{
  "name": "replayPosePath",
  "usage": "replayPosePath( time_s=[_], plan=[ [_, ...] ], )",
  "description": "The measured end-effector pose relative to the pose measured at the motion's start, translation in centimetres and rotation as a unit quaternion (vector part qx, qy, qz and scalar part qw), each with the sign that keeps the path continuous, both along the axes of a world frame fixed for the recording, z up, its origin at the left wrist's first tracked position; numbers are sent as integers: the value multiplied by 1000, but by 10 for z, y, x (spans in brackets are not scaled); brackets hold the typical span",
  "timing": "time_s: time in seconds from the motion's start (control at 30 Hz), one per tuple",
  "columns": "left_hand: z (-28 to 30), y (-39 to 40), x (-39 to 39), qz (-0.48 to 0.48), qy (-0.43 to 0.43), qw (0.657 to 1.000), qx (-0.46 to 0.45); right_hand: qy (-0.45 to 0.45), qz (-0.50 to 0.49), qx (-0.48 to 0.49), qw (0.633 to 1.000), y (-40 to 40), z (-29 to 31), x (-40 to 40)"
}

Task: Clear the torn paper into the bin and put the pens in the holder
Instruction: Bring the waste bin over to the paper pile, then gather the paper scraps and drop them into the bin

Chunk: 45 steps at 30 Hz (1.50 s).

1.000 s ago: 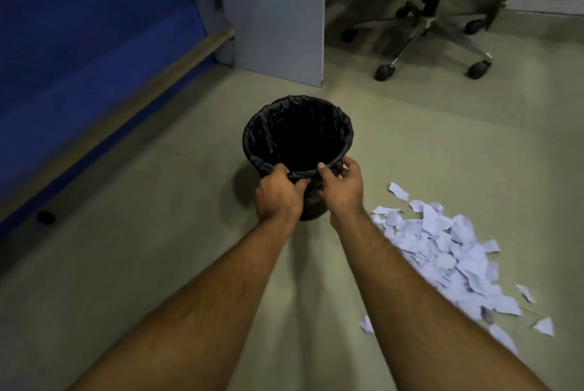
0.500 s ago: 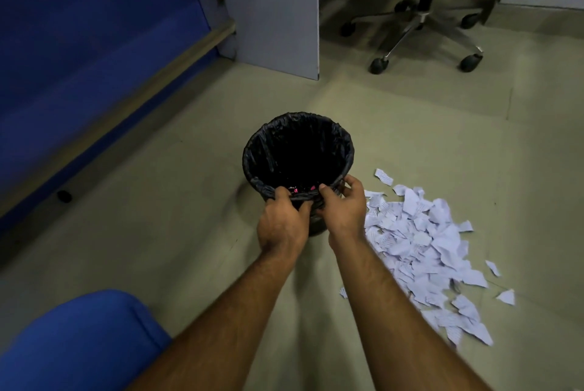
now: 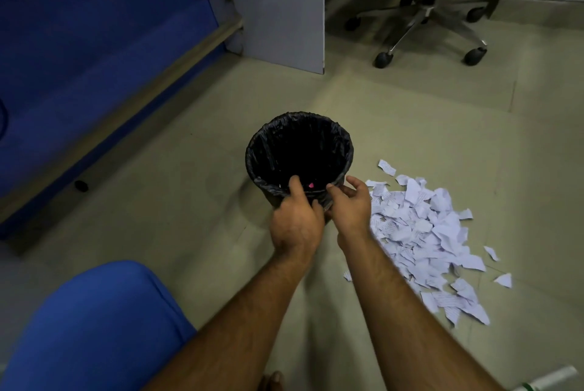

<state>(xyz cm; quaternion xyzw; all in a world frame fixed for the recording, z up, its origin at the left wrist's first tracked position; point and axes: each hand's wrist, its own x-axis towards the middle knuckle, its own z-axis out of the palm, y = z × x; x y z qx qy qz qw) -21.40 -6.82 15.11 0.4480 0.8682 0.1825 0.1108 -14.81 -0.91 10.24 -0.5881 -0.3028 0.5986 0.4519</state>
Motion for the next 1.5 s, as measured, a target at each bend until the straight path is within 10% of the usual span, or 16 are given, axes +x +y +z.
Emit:
replayPosePath(
  time_s=[0.2,0.6,0.87,1.17,1.5],
  plan=[
    [-29,11,32,-120,-49,990,53,-47,-97,-1,994,6,-15,40],
    [-160,53,113,-314,-101,933,-143,-330,-37,-88,939,-24,-120,187],
    [-197,71,140,-428,109,861,-253,-601,240,-109,755,-30,-169,207],
    [-210,57,139,-441,114,871,-182,-620,199,-4,759,-46,-183,191],
    [-199,62,131,-289,-70,947,-126,-434,-5,-49,900,-37,-177,191]
  ],
)
